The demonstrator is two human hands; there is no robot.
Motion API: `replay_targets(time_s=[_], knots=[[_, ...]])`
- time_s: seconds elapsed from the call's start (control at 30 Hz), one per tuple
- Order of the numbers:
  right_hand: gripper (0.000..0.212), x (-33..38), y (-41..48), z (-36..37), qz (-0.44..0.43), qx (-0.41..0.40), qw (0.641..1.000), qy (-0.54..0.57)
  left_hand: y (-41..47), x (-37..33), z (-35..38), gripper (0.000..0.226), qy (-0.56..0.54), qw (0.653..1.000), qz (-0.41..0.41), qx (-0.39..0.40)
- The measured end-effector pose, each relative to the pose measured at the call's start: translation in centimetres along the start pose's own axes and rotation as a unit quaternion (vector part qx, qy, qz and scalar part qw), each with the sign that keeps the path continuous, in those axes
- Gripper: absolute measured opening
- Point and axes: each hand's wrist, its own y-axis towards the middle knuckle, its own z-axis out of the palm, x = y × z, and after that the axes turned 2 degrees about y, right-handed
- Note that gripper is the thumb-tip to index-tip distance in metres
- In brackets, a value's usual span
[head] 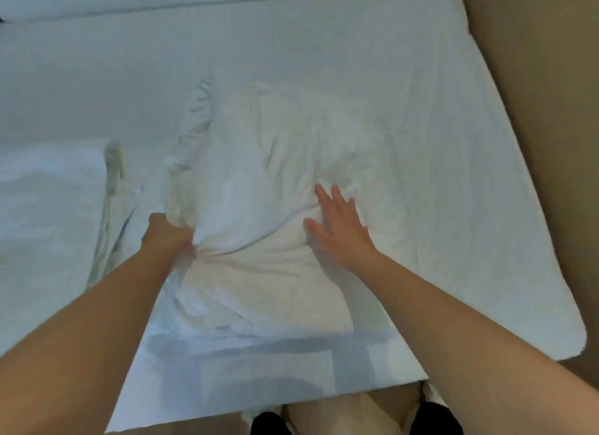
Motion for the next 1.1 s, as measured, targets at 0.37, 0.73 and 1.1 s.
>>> replay_targets(time_s=[0.37,0.73,1.1], knots=[[0.067,2.1,5.7,5.0,0.011,-0.073,0.96,-0.269,6.2,2.5,3.7,0.038,-0.005,0.966,0.255,-0.046],[0.064,-0.1,8.3,6.4,-0.065,-0.052,0.927,-0.365,11.1,4.6,2.4,0.031,0.005,0.995,0.085,-0.048],[0.061,2.8,17.1,0.2,-0.095,-0.121,0.944,-0.293,17.2,-12.3,2.5,0.079,-0.126,0.985,0.111,-0.024]])
